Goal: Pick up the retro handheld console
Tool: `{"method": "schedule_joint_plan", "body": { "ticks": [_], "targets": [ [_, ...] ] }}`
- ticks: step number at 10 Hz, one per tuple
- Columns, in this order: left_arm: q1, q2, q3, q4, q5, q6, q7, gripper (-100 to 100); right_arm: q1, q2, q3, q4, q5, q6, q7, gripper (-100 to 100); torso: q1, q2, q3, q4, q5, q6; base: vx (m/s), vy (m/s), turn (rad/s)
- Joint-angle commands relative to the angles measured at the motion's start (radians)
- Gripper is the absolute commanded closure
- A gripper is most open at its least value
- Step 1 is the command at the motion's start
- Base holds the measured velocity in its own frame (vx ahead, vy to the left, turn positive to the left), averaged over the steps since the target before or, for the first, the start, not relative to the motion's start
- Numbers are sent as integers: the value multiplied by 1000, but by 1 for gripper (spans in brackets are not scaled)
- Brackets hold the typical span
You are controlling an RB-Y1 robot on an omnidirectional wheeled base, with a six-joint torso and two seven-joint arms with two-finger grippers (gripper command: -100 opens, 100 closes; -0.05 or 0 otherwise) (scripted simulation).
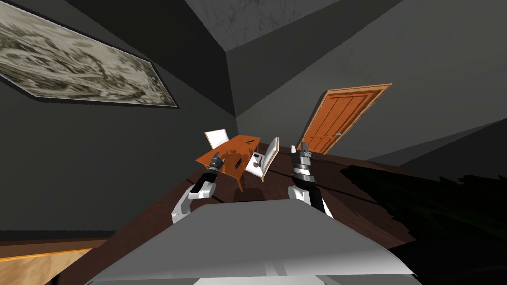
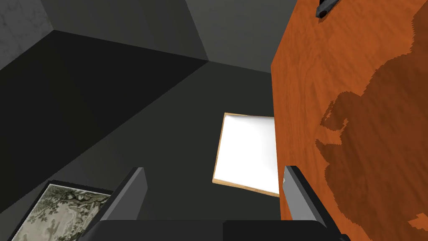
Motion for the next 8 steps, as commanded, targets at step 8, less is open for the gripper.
{"method": "schedule_joint_plan", "body": {
  "ticks": [8],
  "targets": [
    [-74,32,38,96,41,223,109,-100,0,0,0,0,0,0,0,0,1,0,0,0,0,0,24,-55,0]
  ]
}}
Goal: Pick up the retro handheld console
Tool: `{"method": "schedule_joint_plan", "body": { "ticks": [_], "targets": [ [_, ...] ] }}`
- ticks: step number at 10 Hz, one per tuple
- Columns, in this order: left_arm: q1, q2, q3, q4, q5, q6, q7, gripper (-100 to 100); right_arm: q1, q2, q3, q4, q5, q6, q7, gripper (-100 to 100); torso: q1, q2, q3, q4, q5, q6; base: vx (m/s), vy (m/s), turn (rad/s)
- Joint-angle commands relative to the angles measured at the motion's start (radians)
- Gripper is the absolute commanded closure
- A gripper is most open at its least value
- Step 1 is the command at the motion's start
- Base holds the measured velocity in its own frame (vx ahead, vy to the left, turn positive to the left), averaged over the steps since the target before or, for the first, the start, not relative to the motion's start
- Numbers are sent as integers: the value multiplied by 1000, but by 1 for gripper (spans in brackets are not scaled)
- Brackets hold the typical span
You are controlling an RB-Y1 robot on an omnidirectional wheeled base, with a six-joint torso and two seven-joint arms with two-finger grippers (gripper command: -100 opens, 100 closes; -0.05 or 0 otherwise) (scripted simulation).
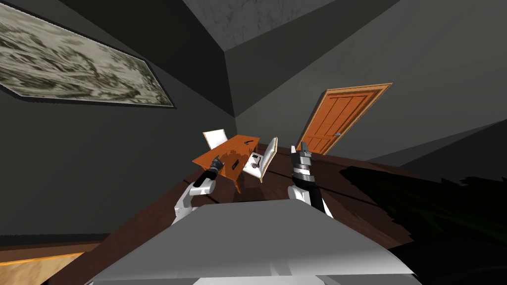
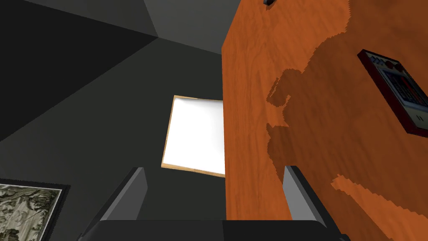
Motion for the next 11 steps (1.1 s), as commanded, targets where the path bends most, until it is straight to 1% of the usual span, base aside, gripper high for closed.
{"method": "schedule_joint_plan", "body": {
  "ticks": [1,2,3,5,6,7,8,9,10,11],
  "targets": [
    [-9,10,8,10,10,50,21,-100,0,0,0,0,0,0,0,0,0,0,0,0,0,0,36,-68,-1],
    [-9,10,8,10,10,70,21,-100,0,0,0,0,0,0,0,0,0,0,0,0,0,0,19,-26,4],
    [-33,21,21,41,25,102,57,-100,0,0,0,0,0,0,0,0,2,1,0,0,0,0,31,-56,-22],
    [-33,21,21,41,25,147,57,-100,0,0,0,0,0,0,0,0,1,0,0,0,0,0,30,-42,0],
    [-55,32,34,73,40,184,93,-100,0,0,0,0,0,0,0,0,2,0,0,0,0,0,44,-52,-31],
    [-55,32,34,73,40,210,93,-100,0,0,0,0,0,0,0,0,1,-1,0,0,0,0,45,-59,-9],
    [-55,32,34,73,40,224,93,-100,0,0,0,0,0,0,0,0,1,-1,-1,0,0,0,19,-28,8],
    [-77,42,48,106,55,262,128,-100,0,0,0,0,0,0,0,0,2,0,0,0,0,0,39,-37,-32],
    [-77,42,48,106,55,286,128,-100,0,0,0,0,0,0,0,0,2,0,0,0,0,0,46,-44,-16],
    [-77,42,48,106,55,299,128,-100,0,0,0,0,0,0,0,0,2,-1,0,0,0,0,18,-34,2]
  ]
}}
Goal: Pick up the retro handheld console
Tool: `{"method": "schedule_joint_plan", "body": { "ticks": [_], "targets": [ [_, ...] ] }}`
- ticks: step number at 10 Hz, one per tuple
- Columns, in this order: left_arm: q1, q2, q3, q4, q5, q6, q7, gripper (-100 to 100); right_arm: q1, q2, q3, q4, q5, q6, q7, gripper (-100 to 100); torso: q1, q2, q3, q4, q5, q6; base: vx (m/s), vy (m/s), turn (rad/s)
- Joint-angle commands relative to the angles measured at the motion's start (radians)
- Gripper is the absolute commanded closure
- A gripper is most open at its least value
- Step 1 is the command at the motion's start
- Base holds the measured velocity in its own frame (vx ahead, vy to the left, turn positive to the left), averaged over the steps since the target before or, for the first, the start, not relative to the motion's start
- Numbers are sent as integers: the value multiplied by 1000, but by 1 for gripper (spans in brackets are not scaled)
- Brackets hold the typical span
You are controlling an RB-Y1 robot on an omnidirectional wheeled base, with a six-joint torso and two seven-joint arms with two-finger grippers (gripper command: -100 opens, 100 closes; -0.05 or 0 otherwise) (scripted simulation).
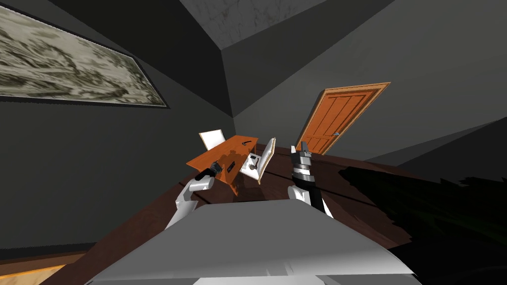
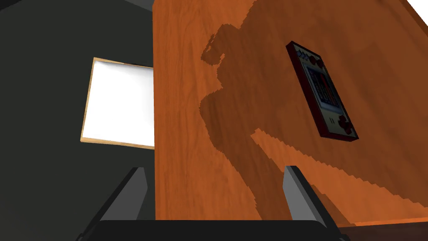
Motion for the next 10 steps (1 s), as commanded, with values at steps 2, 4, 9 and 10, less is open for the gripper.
{"method": "schedule_joint_plan", "body": {
  "ticks": [2,4,9,10],
  "targets": [
    [-18,10,14,30,16,78,36,-100,0,0,0,0,0,0,0,0,-1,-1,0,0,0,0,39,-53,-30],
    [-38,19,27,64,31,142,70,-100,0,0,0,0,0,0,0,0,-2,-3,-2,0,0,0,69,-58,-29],
    [-74,36,52,133,60,284,136,-100,0,0,0,0,0,0,0,0,0,-3,-2,-1,0,0,53,-34,-33],
    [-91,45,64,168,74,313,167,-100,0,0,0,0,0,0,0,0,0,-2,-1,-1,0,0,61,-41,-67]
  ]
}}
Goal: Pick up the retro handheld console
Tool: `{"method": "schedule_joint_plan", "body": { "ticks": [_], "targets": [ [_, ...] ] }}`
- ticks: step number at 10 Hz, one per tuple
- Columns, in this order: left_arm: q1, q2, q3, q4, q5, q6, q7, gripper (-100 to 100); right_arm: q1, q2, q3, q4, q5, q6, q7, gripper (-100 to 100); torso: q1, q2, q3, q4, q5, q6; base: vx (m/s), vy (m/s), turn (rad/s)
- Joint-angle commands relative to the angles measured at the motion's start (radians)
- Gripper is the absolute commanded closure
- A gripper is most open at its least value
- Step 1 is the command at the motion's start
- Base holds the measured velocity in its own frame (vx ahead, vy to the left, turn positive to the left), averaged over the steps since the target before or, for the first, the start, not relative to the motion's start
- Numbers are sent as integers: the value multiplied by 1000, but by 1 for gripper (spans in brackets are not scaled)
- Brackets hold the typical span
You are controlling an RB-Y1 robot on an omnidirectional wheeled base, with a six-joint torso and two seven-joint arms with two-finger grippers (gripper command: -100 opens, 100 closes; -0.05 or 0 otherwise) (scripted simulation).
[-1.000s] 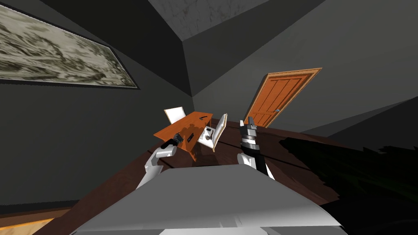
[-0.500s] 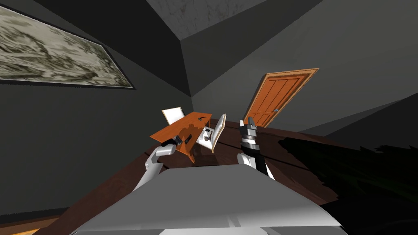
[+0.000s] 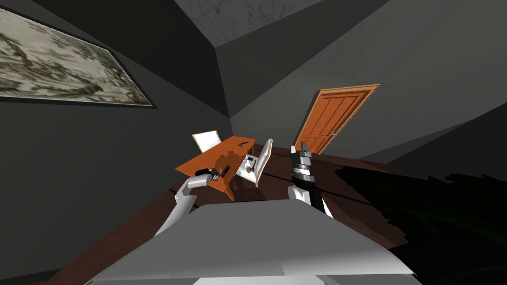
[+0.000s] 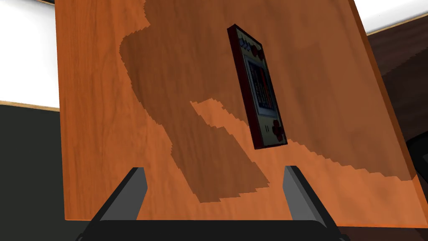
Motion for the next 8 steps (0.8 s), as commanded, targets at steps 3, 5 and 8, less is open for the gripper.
{"method": "schedule_joint_plan", "body": {
  "ticks": [3,5,8],
  "targets": [
    [-26,7,15,56,14,110,50,-100,0,0,0,0,0,0,0,0,1,0,0,0,0,0,64,-26,-40],
    [-39,15,26,89,28,170,79,-100,0,0,0,0,0,0,0,0,2,-1,0,0,0,0,74,-12,-59],
    [-63,30,47,152,53,258,133,-100,0,0,0,0,0,0,0,0,1,0,0,0,0,0,77,-23,-66]
  ]
}}
